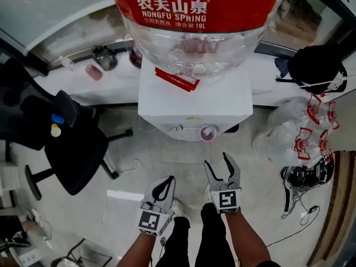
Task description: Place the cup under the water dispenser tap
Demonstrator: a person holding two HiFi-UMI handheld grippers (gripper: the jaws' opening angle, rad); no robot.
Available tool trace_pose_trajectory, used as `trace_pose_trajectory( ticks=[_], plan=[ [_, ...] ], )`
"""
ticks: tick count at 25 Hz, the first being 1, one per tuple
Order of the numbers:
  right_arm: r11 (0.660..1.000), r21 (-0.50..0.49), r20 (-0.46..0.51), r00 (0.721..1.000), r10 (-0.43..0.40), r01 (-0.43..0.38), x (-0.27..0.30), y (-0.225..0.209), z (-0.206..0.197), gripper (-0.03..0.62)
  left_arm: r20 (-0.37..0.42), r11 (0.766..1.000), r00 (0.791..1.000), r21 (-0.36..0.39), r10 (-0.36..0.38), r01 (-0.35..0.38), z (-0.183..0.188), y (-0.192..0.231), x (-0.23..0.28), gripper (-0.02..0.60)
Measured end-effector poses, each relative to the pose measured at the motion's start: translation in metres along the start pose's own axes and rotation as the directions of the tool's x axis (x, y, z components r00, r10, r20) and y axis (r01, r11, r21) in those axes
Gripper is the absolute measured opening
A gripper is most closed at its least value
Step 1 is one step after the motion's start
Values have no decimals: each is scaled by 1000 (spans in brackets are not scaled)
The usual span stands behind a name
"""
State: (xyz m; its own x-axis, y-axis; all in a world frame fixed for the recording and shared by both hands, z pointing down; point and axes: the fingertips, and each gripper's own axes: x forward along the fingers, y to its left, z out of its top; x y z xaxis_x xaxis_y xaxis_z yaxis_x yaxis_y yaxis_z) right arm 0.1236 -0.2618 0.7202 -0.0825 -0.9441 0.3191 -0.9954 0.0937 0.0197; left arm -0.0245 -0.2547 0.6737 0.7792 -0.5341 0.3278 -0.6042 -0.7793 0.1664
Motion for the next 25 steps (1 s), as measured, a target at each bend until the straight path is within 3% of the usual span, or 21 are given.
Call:
trace_pose_trajectory(
  ticks=[3, 11, 16, 21, 25],
  plan=[
    [999, -36, 37, 999, -4, 5, -32, 0, 38, 194, 17, 999, 1000, 24, -23, 23, 32, -10, -3, 17],
    [997, 10, 107, 992, -72, 72, -98, -7, 137, 5, 54, 997, 996, 36, -64, 62, 94, -44, -22, 17],
    [996, 28, 130, 988, -88, 85, -127, -11, 181, 5, 49, 997, 996, 29, -77, 75, 120, -62, -37, 17],
    [995, -93, 140, 990, -29, 42, -153, 10, 227, 5, 66, 997, 995, -10, -78, 78, 149, -68, -54, 17],
    [993, -116, 151, 989, -11, 29, -162, 13, 254, 5, 127, 998, 990, 0, -62, 63, 187, -58, -63, 17]
  ],
)
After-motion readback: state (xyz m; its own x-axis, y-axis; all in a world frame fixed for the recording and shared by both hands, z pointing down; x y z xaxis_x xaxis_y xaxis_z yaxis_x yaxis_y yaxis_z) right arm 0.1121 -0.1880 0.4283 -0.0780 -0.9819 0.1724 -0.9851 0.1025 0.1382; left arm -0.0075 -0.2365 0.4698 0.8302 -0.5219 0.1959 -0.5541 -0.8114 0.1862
